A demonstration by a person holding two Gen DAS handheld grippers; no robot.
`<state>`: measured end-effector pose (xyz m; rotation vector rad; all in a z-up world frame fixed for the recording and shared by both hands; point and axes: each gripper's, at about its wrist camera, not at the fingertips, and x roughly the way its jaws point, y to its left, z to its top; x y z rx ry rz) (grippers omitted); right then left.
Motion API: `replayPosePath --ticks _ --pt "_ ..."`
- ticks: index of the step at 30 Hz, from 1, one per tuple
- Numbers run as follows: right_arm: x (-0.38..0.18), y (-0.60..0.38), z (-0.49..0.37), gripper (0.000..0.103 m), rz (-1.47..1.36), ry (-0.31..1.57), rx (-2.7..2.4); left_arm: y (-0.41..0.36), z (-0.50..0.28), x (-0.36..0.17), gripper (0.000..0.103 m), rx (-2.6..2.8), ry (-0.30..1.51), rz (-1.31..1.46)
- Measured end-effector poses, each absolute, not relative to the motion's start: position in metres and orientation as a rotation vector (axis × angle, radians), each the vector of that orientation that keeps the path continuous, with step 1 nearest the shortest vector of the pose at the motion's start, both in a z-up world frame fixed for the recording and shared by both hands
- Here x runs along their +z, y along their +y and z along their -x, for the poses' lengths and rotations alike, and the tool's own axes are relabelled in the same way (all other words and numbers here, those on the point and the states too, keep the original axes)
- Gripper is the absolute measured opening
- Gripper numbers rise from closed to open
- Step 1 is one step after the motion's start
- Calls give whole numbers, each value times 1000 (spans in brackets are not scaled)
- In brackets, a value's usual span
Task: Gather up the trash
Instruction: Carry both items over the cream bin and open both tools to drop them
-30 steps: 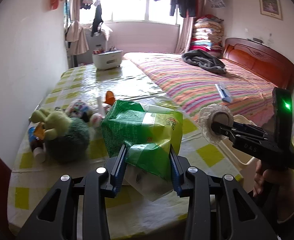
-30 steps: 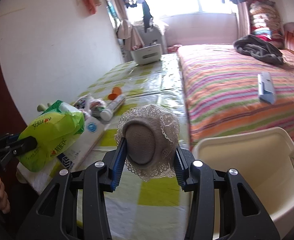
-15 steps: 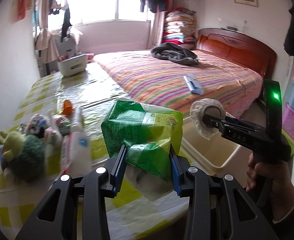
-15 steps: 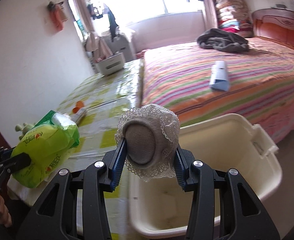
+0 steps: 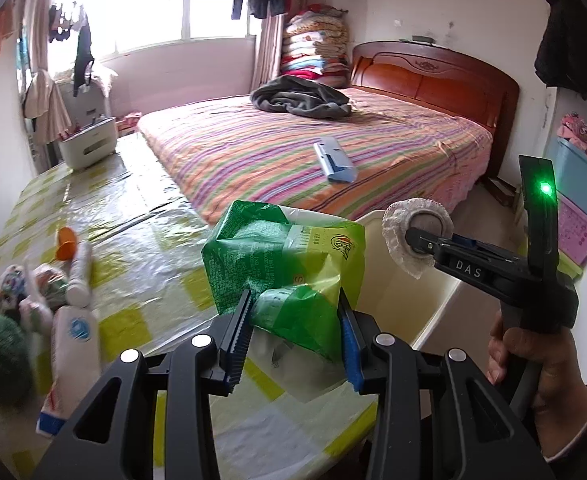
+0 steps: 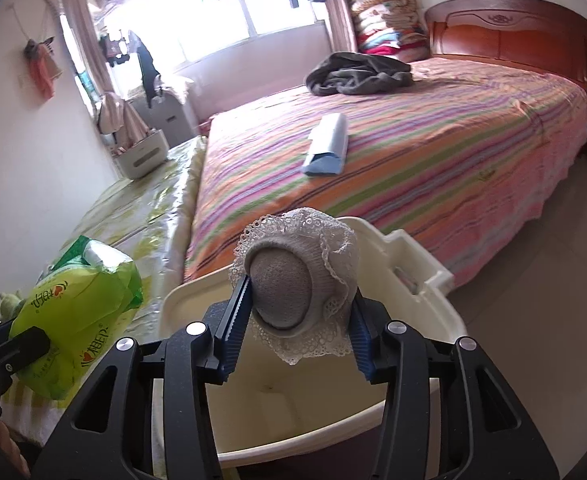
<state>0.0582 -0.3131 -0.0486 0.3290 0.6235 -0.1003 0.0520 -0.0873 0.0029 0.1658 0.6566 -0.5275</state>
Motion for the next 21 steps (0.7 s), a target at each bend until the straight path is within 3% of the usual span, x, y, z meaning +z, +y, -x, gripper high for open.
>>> replayPosePath --ticks 9,11,21 --pt "-54 -329 -58 58 -421 632 -122 -112 -69 -10 39 -553 691 -182" --pt "-51 -331 -56 71 -424 608 -131 -117 -72 -12 39 -557 696 -186" --pt "-39 -359 -31 72 -540 469 -221 -136 -80 -20 40 -584 721 -203"
